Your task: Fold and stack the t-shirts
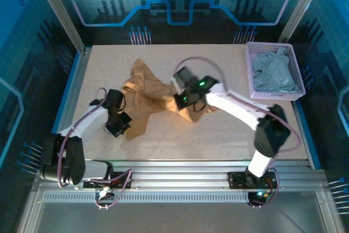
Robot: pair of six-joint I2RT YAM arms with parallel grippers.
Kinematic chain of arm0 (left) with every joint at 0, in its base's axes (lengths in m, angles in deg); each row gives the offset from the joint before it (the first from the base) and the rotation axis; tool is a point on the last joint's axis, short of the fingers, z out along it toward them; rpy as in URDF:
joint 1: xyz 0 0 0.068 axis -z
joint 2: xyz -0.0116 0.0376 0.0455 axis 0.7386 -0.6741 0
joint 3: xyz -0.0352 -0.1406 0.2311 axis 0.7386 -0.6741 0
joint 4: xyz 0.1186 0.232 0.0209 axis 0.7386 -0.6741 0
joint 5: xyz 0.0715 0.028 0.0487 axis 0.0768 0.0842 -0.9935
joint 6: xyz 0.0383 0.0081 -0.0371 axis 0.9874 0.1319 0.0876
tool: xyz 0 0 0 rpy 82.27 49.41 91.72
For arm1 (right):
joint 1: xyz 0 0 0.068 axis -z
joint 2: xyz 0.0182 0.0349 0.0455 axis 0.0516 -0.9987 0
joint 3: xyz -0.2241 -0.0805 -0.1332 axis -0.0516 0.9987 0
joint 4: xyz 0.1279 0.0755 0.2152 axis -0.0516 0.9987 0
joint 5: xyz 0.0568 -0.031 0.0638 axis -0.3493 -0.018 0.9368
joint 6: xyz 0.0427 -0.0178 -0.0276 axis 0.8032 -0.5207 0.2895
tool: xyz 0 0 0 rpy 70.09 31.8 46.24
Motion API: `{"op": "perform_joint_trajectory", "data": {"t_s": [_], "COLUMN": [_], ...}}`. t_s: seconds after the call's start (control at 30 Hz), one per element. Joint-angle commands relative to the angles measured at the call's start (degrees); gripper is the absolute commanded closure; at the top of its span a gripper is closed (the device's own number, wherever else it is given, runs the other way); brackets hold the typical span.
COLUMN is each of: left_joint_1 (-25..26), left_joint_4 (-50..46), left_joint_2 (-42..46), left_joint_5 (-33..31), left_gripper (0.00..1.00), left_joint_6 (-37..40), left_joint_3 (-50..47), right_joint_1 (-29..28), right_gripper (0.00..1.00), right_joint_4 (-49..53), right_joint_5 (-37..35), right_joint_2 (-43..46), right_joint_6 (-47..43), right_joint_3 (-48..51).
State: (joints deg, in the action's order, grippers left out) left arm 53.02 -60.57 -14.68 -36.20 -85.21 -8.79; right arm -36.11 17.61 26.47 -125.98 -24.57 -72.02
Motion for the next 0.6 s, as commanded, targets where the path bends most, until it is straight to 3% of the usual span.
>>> {"op": "perform_joint_trajectory", "data": {"t_s": [0.0, 0.23, 0.37, 0.4, 0.47, 0.57], "left_joint_1": [-0.48, -0.49, -0.49, -0.49, -0.53, -0.49], "left_joint_4": [-2.68, -3.24, -2.91, -2.61, -2.53, -3.02], "left_joint_2": [1.35, 1.26, 1.29, 1.26, 1.33, 1.64], "left_joint_5": [-1.49, -0.81, 0.27, 0.88, 1.23, 1.29], "left_gripper": [1.00, 1.00, 1.00, 1.00, 1.00, 1.00], "left_joint_6": [0.74, 0.07, -0.42, -0.44, -0.66, -0.68], "left_joint_3": [0.30, 3.06, 3.98, 4.09, 4.34, 4.68], "right_joint_1": [7.59, 23.56, 28.45, 29.28, 30.96, 32.12], "right_gripper": [1.00, 1.00, 1.00, 0.93, 0.69, 0.43], "right_joint_4": [-1.55, -1.45, 7.05, 10.10, 17.30, 21.12], "right_joint_5": [0.72, 0.01, 2.49, 4.01, 6.12, 7.49], "right_joint_2": [-1.64, -19.32, -36.73, -42.22, -52.07, -54.84], "right_joint_6": [2.54, 6.95, 8.29, 8.66, 9.61, 10.51], "right_joint_3": [-5.35, -28.72, -54.18, -61.22, -75.82, -80.84]}}
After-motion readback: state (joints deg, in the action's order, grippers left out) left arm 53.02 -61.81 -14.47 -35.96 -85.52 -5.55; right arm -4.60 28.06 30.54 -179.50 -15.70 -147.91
